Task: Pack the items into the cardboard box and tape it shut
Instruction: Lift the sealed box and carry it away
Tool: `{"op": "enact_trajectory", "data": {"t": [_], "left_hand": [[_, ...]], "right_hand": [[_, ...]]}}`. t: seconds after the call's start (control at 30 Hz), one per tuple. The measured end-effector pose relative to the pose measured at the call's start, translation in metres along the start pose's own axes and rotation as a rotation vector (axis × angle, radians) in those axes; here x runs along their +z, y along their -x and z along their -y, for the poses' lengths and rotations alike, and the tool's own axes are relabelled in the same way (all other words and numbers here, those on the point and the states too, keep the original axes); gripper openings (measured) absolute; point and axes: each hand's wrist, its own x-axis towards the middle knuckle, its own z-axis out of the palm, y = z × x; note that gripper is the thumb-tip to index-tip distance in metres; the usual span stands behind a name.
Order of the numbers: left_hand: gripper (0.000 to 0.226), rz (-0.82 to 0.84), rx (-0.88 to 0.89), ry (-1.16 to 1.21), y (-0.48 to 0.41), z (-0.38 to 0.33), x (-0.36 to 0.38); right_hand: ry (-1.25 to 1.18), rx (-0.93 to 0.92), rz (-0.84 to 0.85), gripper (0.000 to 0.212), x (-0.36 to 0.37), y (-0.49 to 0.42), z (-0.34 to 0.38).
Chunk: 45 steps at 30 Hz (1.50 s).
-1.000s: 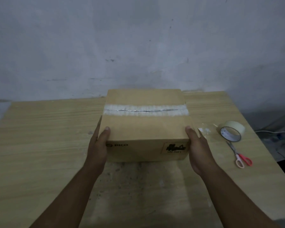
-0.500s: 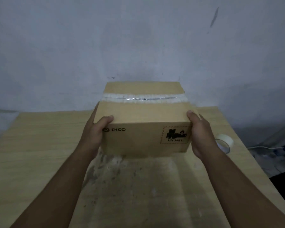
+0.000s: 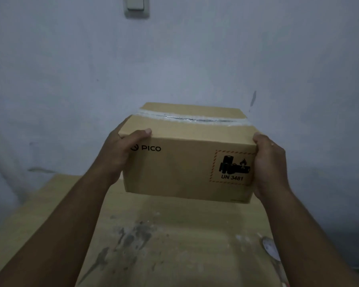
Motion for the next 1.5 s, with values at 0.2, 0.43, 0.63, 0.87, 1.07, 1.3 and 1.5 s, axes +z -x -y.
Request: {"op": "enact_trajectory", "data": {"t": [0.2,0.43,0.63,0.87,1.07,1.3,1.5], "left_hand": [[0.037,-0.041,0.106,-0.039,0.014,-0.049,0.040],[0.052,-0.124,0.172,-0.129,0.051,-0.078,0.053],[0.054,-0.292,0.189,-0.228,0.088,-0.100,0.029],[0.023,-0.626,0.110,-0.354,0.139,-0.128,-0.026],[0.015,-0.889,0.079,-0.378,0.189,-0.150,-0.094],[0.038,-1.079,0.057,-0.502,0.271,-0.180,-0.231],[0.010,-1.279,0.045,-0.586,0.327,-0.217,-0.332]], "right_hand": [[-0.057,-0.087,0.015,0.027,-0.033,-0.013,0.039],[-0.066,-0.132,0.097,0.024,-0.042,-0.020,0.062],[-0.110,-0.130,0.234,0.025,-0.011,-0.004,0.068],[-0.173,-0.118,0.429,0.032,0.065,0.038,0.076],[-0.190,-0.107,0.581,0.033,0.157,0.099,0.079],[-0.286,-0.055,0.772,0.033,0.297,0.215,0.079],[-0.366,-0.014,0.920,0.035,0.407,0.317,0.091]]}}
